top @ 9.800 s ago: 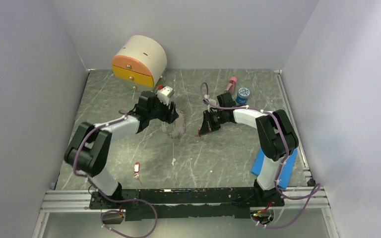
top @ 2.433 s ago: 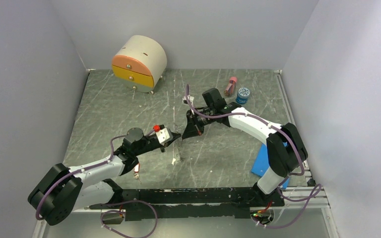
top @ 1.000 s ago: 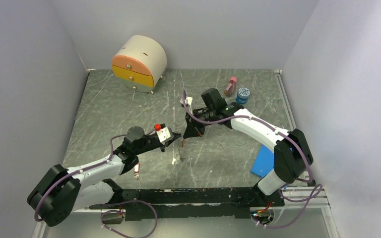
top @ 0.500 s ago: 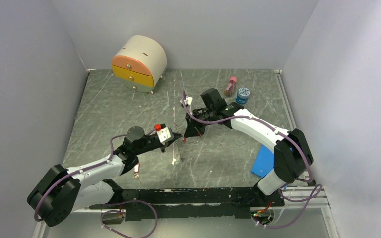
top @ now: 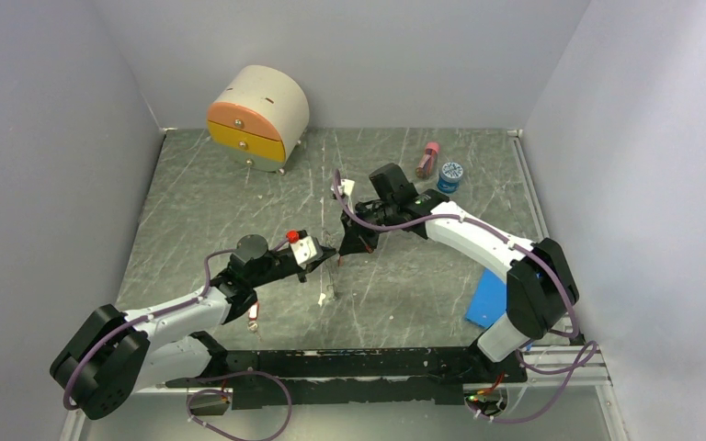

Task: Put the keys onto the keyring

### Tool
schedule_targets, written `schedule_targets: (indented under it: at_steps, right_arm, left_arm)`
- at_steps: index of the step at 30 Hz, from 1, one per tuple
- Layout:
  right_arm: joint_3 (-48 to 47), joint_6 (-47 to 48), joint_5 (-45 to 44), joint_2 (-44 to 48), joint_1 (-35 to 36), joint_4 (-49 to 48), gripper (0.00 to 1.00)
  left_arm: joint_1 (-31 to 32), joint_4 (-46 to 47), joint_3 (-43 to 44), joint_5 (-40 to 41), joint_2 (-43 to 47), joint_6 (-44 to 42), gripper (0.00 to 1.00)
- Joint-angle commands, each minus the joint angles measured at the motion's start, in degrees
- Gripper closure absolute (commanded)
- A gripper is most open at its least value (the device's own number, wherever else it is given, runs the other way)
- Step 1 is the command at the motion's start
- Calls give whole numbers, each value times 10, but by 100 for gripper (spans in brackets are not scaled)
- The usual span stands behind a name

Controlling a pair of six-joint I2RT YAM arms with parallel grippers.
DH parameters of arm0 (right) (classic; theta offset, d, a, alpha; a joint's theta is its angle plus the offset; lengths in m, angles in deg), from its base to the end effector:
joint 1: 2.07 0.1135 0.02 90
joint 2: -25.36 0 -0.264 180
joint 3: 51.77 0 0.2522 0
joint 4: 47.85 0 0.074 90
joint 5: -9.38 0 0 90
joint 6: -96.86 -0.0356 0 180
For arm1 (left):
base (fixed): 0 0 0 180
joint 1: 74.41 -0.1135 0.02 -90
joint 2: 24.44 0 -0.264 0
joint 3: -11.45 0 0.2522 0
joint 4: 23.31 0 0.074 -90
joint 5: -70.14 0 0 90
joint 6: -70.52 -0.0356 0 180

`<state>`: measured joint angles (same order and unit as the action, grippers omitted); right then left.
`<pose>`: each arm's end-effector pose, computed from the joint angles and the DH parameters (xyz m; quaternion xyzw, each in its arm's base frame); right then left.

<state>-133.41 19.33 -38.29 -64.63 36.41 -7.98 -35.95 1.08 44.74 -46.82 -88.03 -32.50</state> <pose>0.2484 0.2280 0.2661 -0.4910 0.7312 0.4035 0.2481 0.1665 -0.1529 0.2118 0.4542 0.5827 -0.3123 0.5972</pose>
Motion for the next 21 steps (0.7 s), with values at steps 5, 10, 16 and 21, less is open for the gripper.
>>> schedule_targets:
  at_steps: [5, 10, 16, 21]
  right_arm:
    - [-34, 3, -17, -1, 5, -21, 100]
    - [-34, -17, -45, -4, 5, -28, 100]
    - [-39, -23, -56, -16, 3, -22, 100]
    - [-30, -33, -35, -20, -10, -30, 100]
  left_arm:
    - [4, -20, 11, 1, 8, -7, 97]
    - [5, -25, 11, 1, 9, -7, 97]
    - [5, -26, 10, -1, 13, -9, 97]
    - [6, -27, 10, -1, 14, -11, 97]
